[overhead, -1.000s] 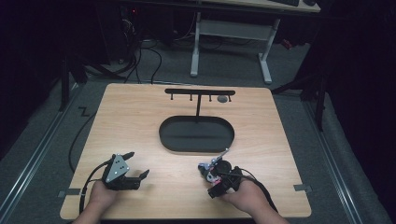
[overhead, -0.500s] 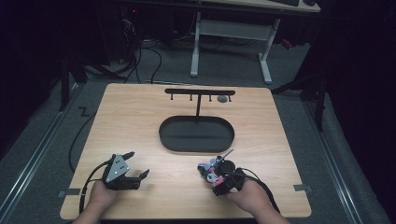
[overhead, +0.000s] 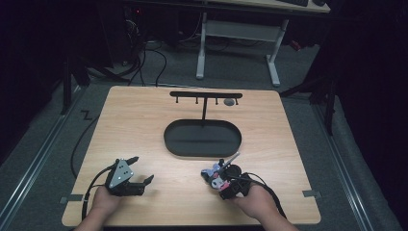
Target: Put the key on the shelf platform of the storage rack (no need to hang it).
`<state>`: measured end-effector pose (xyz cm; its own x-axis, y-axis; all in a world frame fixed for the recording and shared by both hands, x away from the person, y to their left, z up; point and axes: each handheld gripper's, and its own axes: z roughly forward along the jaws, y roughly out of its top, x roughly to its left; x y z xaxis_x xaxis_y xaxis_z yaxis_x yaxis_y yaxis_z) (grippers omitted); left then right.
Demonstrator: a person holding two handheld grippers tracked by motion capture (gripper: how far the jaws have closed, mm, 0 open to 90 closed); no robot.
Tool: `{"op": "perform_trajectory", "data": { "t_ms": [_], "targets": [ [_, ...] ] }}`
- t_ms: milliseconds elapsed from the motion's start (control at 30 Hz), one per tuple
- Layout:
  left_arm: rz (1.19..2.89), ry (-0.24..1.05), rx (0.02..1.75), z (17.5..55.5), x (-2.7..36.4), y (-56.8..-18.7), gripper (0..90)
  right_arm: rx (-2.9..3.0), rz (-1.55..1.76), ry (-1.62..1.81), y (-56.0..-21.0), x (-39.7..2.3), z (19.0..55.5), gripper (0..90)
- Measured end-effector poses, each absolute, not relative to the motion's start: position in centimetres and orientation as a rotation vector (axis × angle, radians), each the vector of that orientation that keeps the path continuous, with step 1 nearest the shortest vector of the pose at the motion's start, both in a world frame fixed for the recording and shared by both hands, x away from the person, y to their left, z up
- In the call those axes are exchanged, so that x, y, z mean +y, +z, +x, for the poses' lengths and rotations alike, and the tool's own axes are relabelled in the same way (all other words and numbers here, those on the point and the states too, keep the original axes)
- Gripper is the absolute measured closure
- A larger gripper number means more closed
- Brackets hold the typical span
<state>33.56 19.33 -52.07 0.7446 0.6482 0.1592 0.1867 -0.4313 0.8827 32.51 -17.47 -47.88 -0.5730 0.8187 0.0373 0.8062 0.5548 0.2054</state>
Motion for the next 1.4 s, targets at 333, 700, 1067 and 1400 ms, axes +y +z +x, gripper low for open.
{"op": "perform_trajectory", "data": {
  "t_ms": [333, 700, 1067, 1400],
  "targets": [
    [1.986, 0.605, 0.635, 33.6, 19.3, -52.1, 15.4, 2.708, 1.397, 0.337, -46.4, -17.6, 33.1, 46.4],
    [1.984, 0.604, 0.634, 33.6, 19.3, -52.1, 15.4, 2.669, 1.429, 0.378, -45.1, -18.6, 34.3, 46.3],
    [1.983, 0.605, 0.634, 33.6, 19.3, -52.1, 15.4, 2.652, 1.401, 0.397, -43.6, -18.5, 35.4, 46.3],
    [1.993, 0.600, 0.627, 33.5, 19.3, -52.1, 15.4, 2.617, 1.429, 0.391, -42.7, -18.8, 37.1, 46.1]
  ]
}}
